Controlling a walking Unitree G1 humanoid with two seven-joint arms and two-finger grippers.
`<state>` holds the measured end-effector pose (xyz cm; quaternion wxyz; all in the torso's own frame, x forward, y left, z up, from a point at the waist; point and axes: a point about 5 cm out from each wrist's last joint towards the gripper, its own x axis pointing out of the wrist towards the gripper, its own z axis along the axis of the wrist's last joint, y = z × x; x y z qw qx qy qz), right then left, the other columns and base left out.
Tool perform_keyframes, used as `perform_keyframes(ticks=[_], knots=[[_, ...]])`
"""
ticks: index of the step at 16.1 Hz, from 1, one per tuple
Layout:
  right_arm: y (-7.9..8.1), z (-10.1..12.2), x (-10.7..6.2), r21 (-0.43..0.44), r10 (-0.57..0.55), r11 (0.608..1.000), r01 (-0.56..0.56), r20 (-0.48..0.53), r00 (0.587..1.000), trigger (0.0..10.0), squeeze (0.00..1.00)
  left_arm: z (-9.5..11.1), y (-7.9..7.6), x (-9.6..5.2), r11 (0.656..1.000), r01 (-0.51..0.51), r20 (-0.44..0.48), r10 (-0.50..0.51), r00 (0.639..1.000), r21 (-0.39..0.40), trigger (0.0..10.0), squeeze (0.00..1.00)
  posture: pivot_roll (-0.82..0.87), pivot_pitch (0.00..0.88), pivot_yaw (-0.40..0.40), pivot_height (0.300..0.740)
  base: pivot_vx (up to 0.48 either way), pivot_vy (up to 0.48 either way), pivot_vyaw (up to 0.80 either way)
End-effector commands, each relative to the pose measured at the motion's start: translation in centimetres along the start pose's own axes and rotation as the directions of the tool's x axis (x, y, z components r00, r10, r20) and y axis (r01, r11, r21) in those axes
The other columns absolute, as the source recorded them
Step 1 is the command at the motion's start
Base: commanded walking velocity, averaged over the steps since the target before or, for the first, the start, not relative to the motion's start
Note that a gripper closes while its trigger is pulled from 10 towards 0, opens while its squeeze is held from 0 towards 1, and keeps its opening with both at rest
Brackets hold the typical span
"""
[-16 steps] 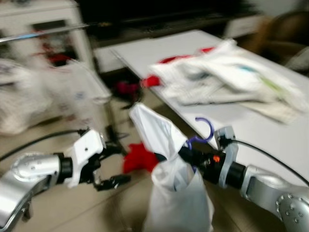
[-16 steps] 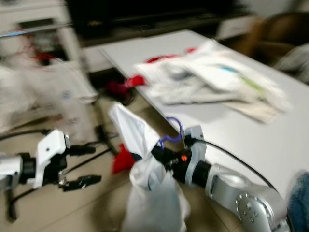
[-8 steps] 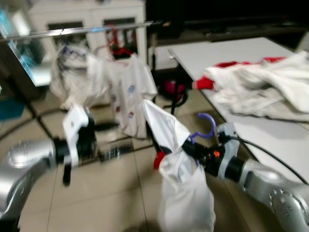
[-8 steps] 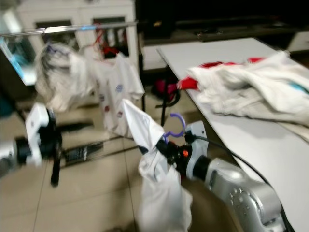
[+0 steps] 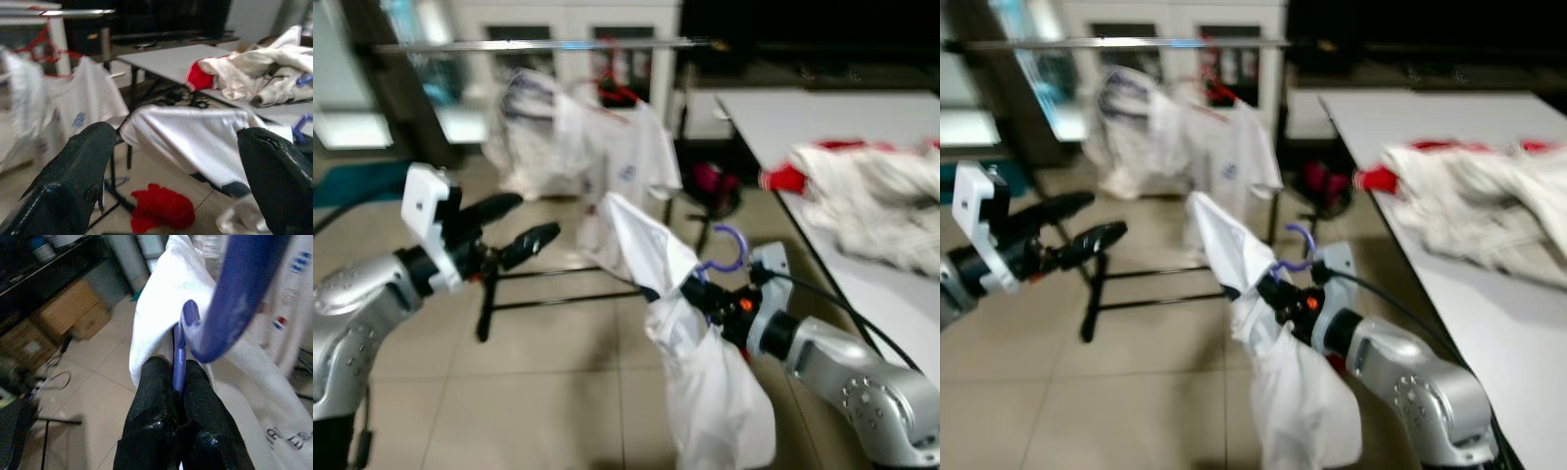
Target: Hang hanger
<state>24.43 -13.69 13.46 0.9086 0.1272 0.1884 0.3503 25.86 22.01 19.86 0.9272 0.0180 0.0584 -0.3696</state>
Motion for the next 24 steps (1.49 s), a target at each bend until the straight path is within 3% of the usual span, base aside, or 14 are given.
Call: perform_keyframes(ticks=[1, 2, 4, 7, 9, 10, 12, 13, 14, 19, 20, 21, 22, 24], knots=[[-0.3, 0.1, -0.1, -0.019, 0.002, 1.000, -0.002, 0.002, 1.000, 10.0, 0.00, -0.9, -0.9, 0.0, 0.996, 0.073, -0.091, -0.068, 0.994, 0.055, 10.0, 0.00, -0.06, 0.000, 0.013, 0.740, 0.000, 0.000, 0.80], [-0.5, 0.2, 0.0, -0.039, -0.001, 0.999, 0.001, 0.000, 1.000, 10.0, 0.00, -1.6, -0.4, 0.0, 0.997, 0.034, -0.110, -0.026, 0.994, 0.071, 10.0, 0.00, -0.08, 0.000, 0.021, 0.740, 0.000, 0.000, 0.80], [-0.6, 1.4, 0.1, -0.089, -0.006, 0.996, 0.008, 0.017, 1.000, 10.0, 0.00, -2.1, 2.9, 0.8, 0.970, -0.233, -0.055, 0.237, 0.970, 0.072, 10.0, 0.00, -0.11, 0.000, 0.029, 0.740, 0.000, 0.000, 0.80], [-1.1, 2.7, -0.6, -0.124, -0.003, 0.992, 0.008, 0.039, 0.999, 10.0, 0.00, -4.2, 3.8, 0.3, 0.935, -0.353, -0.082, 0.354, 0.932, 0.027, 10.0, 0.00, -0.13, 0.000, 0.027, 0.740, 0.000, 0.000, 0.20], [-0.9, 3.3, -1.3, -0.148, 0.067, 0.987, -0.060, 0.040, 0.997, 10.0, 0.00, -4.5, 4.3, -0.4, 0.895, -0.441, 0.003, 0.442, 0.897, -0.065, 10.0, 0.00, -0.12, 0.000, 0.004, 0.740, 0.000, 0.000, 0.00], [-0.3, 3.8, -1.7, -0.143, 0.159, 0.978, -0.149, 0.060, 0.985, 10.0, 0.00, -4.5, 4.0, -0.5, 0.907, -0.399, 0.067, 0.410, 0.910, -0.137, 10.0, 1.00, -0.10, 0.000, -0.007, 0.740, 0.000, 0.000, 0.00], [0.2, 4.1, -1.9, -0.135, 0.231, 0.966, -0.221, 0.069, 0.970, 10.0, 0.00, -4.5, 3.4, 0.0, 0.938, -0.314, 0.088, 0.329, 0.940, -0.150, 10.0, 1.00, -0.09, 0.000, -0.022, 0.740, 0.000, 0.000, 0.00], [0.5, 4.2, -1.9, -0.134, 0.280, 0.953, -0.270, 0.062, 0.958, 10.0, 0.00, -4.8, 2.7, 0.7, 0.963, -0.224, 0.074, 0.237, 0.969, -0.152, 10.0, 1.00, -0.09, 0.000, -0.019, 0.740, 0.000, 0.000, 0.00], [1.0, 4.4, -2.1, -0.135, 0.333, 0.937, -0.323, 0.062, 0.941, 10.0, 0.00, -5.3, 2.5, 1.7, 0.975, -0.155, 0.050, 0.165, 0.985, -0.160, 10.0, 0.00, -0.10, 0.000, -0.013, 0.740, 0.000, 0.000, 0.00], [2.3, 4.7, -2.7, -0.147, 0.435, 0.894, -0.423, 0.060, 0.898, 10.0, 0.00, -5.6, 3.1, 3.5, 0.985, -0.051, 0.043, 0.059, 0.997, -0.165, 10.0, 0.00, -0.14, 0.000, 0.010, 0.740, 0.000, 0.000, 0.00], [2.5, 4.7, -2.8, -0.147, 0.445, 0.889, -0.433, 0.064, 0.893, 10.0, 0.00, -5.4, 3.0, 3.8, 0.985, -0.006, 0.067, 0.017, 0.998, -0.170, 8.4, 0.00, -0.14, 0.000, 0.011, 0.740, 0.000, 0.000, 0.00], [2.7, 4.8, -2.9, -0.146, 0.454, 0.885, -0.441, 0.064, 0.889, 10.0, 0.00, -4.9, 2.6, 4.3, 0.980, 0.073, 0.106, -0.054, 0.993, -0.185, 1.9, 0.00, -0.14, 0.000, 0.012, 0.740, 0.000, 0.000, 0.00], [2.8, 4.7, -2.8, -0.147, 0.459, 0.882, -0.447, 0.062, 0.886, 10.0, 0.00, -4.6, 2.3, 4.6, 0.971, 0.139, 0.127, -0.116, 0.985, -0.194, 0.0, 0.00, -0.15, 0.000, 0.018, 0.740, 0.000, 0.000, 0.00], [2.9, 4.8, -2.8, -0.147, 0.462, 0.881, -0.449, 0.063, 0.885, 10.0, 0.00, -4.2, 2.0, 4.8, 0.957, 0.209, 0.162, -0.178, 0.971, -0.201, 0.0, 0.00, -0.15, 0.000, 0.025, 0.740, 0.000, 0.000, 0.00]])
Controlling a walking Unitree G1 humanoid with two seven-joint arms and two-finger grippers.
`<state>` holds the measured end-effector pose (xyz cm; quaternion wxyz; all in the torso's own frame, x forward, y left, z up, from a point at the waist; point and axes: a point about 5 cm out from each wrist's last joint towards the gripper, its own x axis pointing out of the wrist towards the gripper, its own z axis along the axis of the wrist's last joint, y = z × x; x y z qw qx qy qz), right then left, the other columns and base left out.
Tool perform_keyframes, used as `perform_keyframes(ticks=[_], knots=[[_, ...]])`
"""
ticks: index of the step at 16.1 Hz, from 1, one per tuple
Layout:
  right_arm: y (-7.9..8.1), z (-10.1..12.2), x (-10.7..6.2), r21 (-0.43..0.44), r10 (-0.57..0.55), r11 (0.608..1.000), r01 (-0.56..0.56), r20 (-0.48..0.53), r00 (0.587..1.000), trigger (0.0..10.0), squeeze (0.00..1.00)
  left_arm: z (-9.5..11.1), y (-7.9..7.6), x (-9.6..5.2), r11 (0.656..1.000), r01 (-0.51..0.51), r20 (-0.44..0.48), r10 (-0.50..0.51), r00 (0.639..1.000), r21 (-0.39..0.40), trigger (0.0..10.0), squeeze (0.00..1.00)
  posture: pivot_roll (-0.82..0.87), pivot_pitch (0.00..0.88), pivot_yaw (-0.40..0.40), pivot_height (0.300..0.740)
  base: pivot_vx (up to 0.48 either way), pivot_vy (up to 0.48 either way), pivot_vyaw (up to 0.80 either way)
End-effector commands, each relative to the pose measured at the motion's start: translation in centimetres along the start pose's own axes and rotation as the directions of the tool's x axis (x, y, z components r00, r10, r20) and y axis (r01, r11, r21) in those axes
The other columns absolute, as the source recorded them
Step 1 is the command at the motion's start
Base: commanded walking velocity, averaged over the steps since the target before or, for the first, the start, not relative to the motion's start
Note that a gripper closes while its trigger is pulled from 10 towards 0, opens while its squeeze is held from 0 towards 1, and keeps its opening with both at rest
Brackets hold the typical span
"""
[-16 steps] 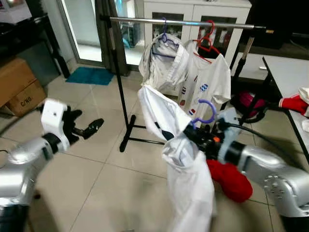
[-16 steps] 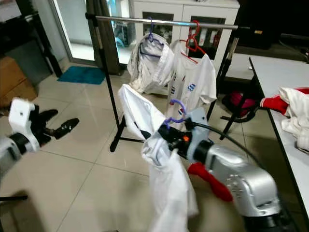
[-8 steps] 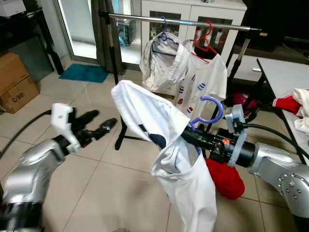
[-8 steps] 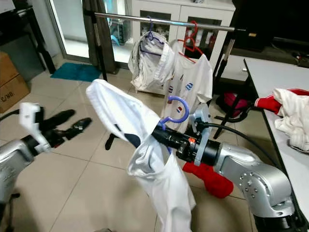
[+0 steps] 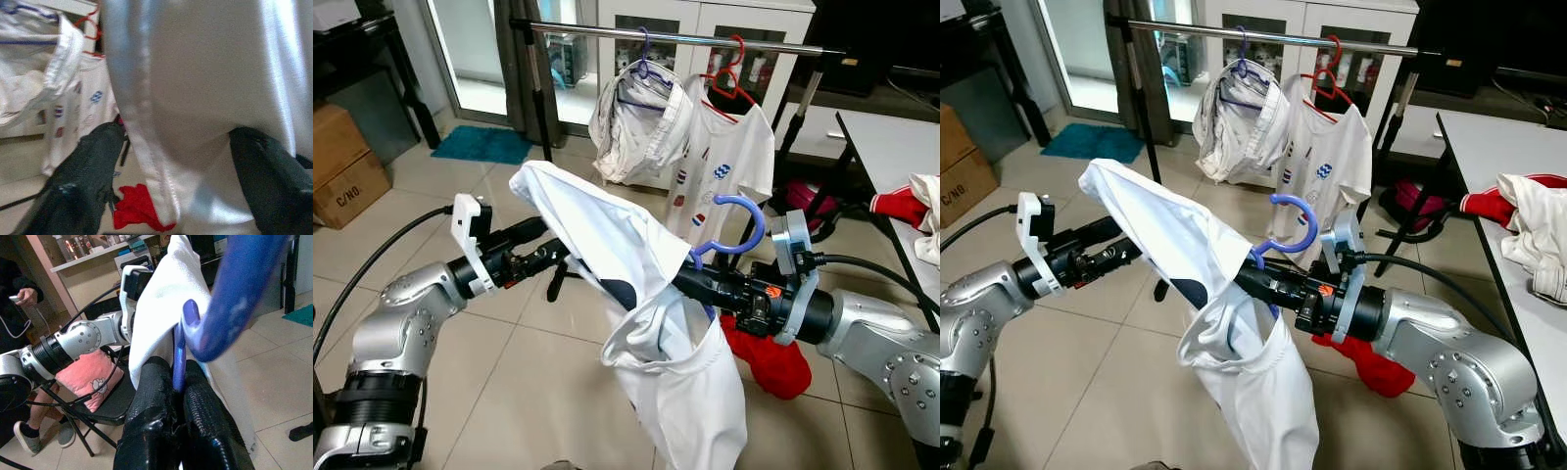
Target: Hang hanger
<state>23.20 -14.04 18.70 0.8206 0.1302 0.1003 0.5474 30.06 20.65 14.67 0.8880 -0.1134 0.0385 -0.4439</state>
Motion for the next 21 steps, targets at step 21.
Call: perform_keyframes(ticks=[21], knots=[[0.6, 0.4, 0.4, -0.013, 0.040, 0.999, -0.039, 0.046, 0.998, 10.0, 0.00, 2.0, 1.4, -0.2, 0.999, 0.034, 0.088, -0.033, 0.996, -0.011, 0.0, 0.00, -0.12, 0.000, 0.053, 0.740, 0.000, 0.000, 0.00]])
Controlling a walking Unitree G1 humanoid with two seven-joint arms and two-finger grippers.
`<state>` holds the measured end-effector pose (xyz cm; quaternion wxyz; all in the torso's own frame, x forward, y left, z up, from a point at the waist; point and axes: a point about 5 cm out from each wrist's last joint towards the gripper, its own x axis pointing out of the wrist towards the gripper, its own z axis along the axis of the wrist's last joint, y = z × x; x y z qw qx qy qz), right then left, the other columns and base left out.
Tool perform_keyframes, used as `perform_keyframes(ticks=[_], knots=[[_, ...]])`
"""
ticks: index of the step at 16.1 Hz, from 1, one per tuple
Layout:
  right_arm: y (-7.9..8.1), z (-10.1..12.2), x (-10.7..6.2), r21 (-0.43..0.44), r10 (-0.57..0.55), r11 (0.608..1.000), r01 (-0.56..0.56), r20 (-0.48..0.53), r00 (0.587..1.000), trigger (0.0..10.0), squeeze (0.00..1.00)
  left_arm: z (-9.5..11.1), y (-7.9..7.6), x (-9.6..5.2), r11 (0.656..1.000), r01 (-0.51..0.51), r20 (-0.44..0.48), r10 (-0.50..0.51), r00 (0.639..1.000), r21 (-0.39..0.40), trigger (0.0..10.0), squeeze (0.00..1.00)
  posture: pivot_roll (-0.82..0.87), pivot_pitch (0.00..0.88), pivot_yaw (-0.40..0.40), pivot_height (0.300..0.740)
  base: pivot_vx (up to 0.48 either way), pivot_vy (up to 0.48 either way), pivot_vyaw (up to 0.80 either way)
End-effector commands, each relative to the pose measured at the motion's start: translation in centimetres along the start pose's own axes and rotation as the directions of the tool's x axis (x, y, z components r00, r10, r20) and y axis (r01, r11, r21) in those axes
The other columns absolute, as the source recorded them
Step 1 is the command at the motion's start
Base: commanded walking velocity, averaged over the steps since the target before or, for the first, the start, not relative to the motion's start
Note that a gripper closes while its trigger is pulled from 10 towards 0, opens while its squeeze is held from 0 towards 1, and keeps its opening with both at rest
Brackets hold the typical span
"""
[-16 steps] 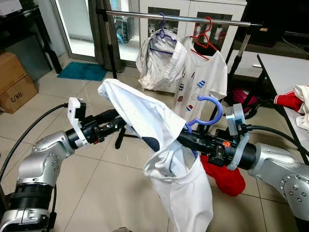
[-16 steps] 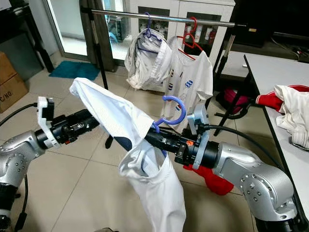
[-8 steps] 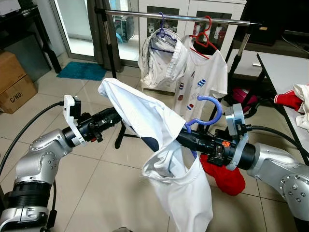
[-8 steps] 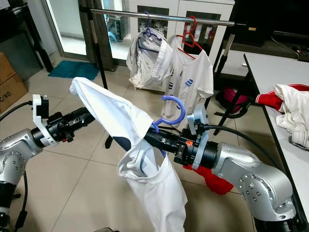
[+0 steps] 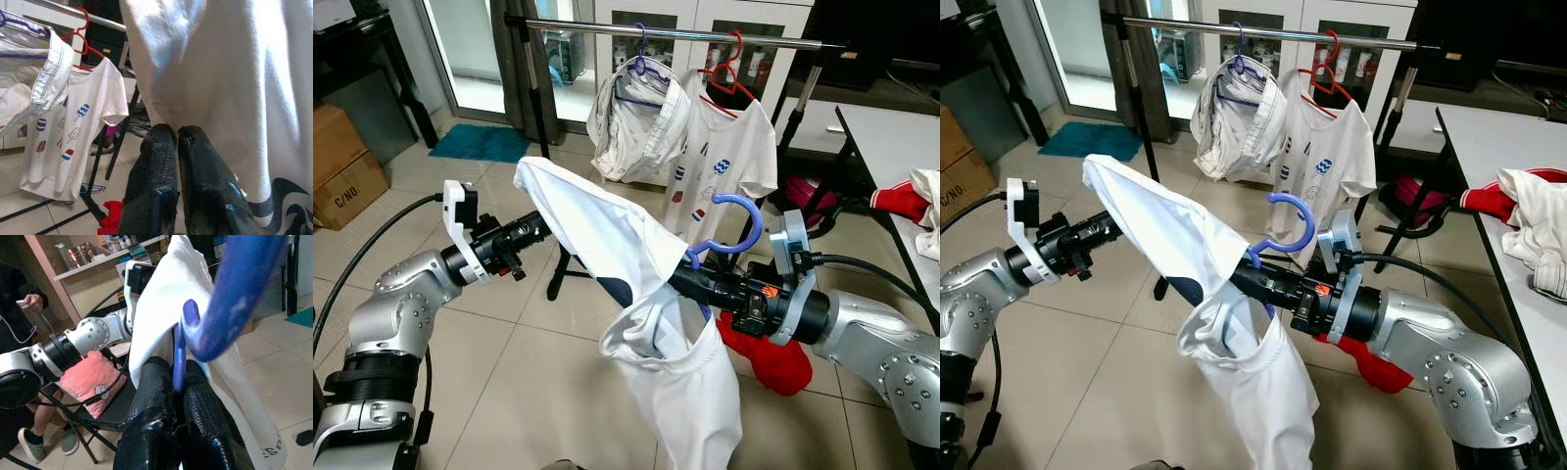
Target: Hang hanger
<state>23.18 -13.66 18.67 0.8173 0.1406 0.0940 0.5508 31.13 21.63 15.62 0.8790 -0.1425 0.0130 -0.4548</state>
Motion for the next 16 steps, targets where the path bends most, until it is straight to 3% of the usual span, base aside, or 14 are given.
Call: perform_keyframes(ticks=[1, 6, 10, 12, 14, 16], knots=[[0.5, 0.5, 0.1, -0.022, 0.026, 0.999, -0.025, 0.027, 0.999, 10.0, 0.00, 0.8, 0.3, -0.1, 1.000, -0.013, 0.027, 0.013, 1.000, 0.020, 0.0, 0.00, -0.12, 0.000, 0.051, 0.740, 0.000, 0.000, 0.00], [0.3, 0.5, 0.1, -0.021, 0.024, 1.000, -0.024, 0.026, 0.999, 10.0, 0.00, 1.1, 0.5, -0.2, 0.999, -0.038, 0.058, 0.036, 0.998, 0.019, 0.0, 0.00, -0.12, 0.000, 0.047, 0.740, 0.000, 0.000, 0.00], [0.2, 0.3, 0.2, -0.017, 0.012, 1.000, -0.011, 0.019, 1.000, 10.0, 0.00, 2.1, 1.1, -0.9, 0.995, -0.095, 0.157, 0.095, 0.983, -0.008, 0.0, 0.00, -0.12, 0.000, 0.050, 0.740, 0.000, 0.000, 0.00], [-0.6, -0.2, 0.0, -0.011, -0.066, 0.998, 0.066, -0.013, 0.998, 10.0, 0.00, 3.3, 1.8, -1.8, 0.983, -0.179, 0.276, 0.185, 0.943, -0.046, 0.0, 0.00, -0.12, 0.000, 0.053, 0.740, 0.000, 0.000, 0.00], [-0.9, -0.6, -0.3, -0.005, -0.095, 0.995, 0.095, -0.026, 0.995, 10.0, 0.00, 4.5, 3.0, -3.3, 0.949, -0.299, 0.386, 0.312, 0.868, -0.097, 0.0, 0.00, -0.12, 0.000, 0.055, 0.740, 0.000, 0.000, 0.00], [-0.8, -0.6, -0.3, -0.004, -0.095, 0.995, 0.095, -0.027, 0.995, 10.0, 0.00, 4.9, 3.7, -4.1, 0.926, -0.360, 0.423, 0.374, 0.826, -0.116, 0.0, 0.00, -0.12, 0.000, 0.056, 0.740, 0.000, 0.000, 0.00]])
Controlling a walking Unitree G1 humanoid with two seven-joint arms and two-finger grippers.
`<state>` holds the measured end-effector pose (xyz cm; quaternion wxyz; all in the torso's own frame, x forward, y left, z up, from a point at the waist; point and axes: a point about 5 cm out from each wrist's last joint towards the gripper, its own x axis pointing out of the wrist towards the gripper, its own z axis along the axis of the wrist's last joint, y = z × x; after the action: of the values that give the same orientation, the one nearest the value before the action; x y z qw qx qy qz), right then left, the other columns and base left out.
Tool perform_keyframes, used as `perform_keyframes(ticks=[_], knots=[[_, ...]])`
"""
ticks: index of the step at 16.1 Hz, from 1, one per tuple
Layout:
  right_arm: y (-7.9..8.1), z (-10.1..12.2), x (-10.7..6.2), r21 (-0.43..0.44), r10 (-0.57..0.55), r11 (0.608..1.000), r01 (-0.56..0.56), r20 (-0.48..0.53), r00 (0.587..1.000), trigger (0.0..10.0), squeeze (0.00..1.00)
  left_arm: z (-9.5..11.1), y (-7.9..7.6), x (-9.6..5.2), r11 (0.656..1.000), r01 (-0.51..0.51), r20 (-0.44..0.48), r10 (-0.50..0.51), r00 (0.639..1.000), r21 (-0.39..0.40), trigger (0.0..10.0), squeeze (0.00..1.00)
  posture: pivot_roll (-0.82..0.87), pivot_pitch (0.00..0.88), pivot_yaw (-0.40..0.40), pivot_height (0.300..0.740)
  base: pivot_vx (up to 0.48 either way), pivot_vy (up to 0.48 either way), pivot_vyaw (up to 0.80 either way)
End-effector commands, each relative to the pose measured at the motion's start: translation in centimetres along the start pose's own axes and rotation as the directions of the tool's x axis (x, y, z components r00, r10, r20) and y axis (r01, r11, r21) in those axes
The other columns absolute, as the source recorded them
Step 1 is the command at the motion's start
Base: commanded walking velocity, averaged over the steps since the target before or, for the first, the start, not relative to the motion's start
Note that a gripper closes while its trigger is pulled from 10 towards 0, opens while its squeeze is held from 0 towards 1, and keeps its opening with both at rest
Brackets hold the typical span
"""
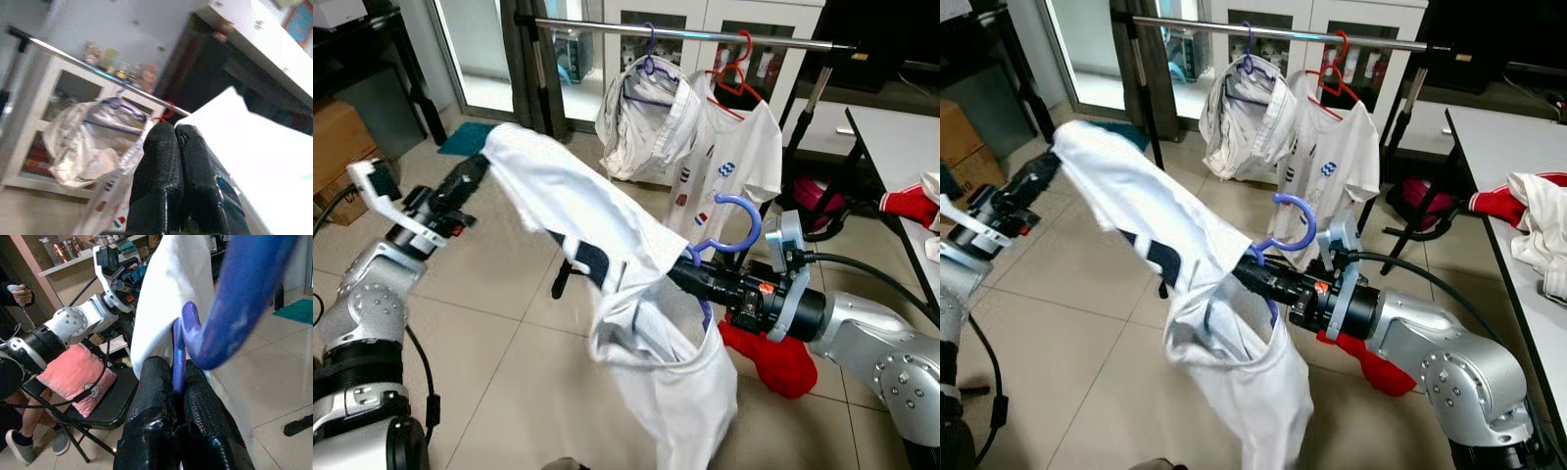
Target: Hang hanger
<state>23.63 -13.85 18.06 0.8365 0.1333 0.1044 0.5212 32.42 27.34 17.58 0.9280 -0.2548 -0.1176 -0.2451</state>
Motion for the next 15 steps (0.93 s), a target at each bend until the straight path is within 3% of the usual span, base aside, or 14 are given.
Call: perform_keyframes(ticks=[1, 4, 5, 9, 10, 15], knots=[[-0.2, -0.4, -0.4, -0.003, -0.027, 1.000, 0.027, -0.025, 0.999, 10.0, 0.00, 2.6, 1.0, 0.0, 0.994, -0.101, 0.132, 0.095, 0.987, 0.035, 0.0, 0.00, -0.12, 0.000, 0.057, 0.740, 0.000, 0.000, 0.00], [-0.2, -0.6, -0.5, -0.005, -0.032, 0.999, 0.032, -0.039, 0.999, 10.0, 0.00, 3.4, 1.9, -0.2, 0.978, -0.199, 0.170, 0.187, 0.968, 0.054, 0.0, 0.00, -0.12, 0.000, 0.059, 0.740, 0.000, 0.000, 0.00], [-0.1, -0.8, -0.6, -0.005, -0.034, 0.999, 0.033, -0.048, 0.998, 10.0, 0.00, 3.9, 2.9, -0.5, 0.948, -0.310, 0.202, 0.290, 0.936, 0.075, 0.0, 0.00, -0.12, 0.000, 0.061, 0.740, 0.000, 0.000, 0.00], [-0.1, -0.8, -0.7, -0.007, -0.036, 0.999, 0.036, -0.053, 0.998, 10.0, 0.00, 4.2, 3.7, -0.8, 0.910, -0.399, 0.219, 0.370, 0.903, 0.111, 0.0, 0.00, -0.12, 0.000, 0.064, 0.740, 0.000, 0.000, 0.00], [-0.1, -0.9, -0.8, -0.009, -0.039, 0.999, 0.038, -0.055, 0.998, 10.0, 0.00, 4.6, 4.3, -1.2, 0.879, -0.464, 0.255, 0.425, 0.869, 0.113, 0.0, 0.00, -0.13, 0.000, 0.065, 0.740, 0.000, 0.000, 0.00], [-0.3, -1.0, -1.0, -0.017, -0.047, 0.999, 0.046, -0.071, 0.996, 10.0, 0.00, 6.1, 5.1, -1.8, 0.810, -0.571, 0.340, 0.504, 0.794, 0.132, 0.0, 0.00, -0.12, 0.000, 0.062, 0.740, 0.000, 0.000, 0.00]])
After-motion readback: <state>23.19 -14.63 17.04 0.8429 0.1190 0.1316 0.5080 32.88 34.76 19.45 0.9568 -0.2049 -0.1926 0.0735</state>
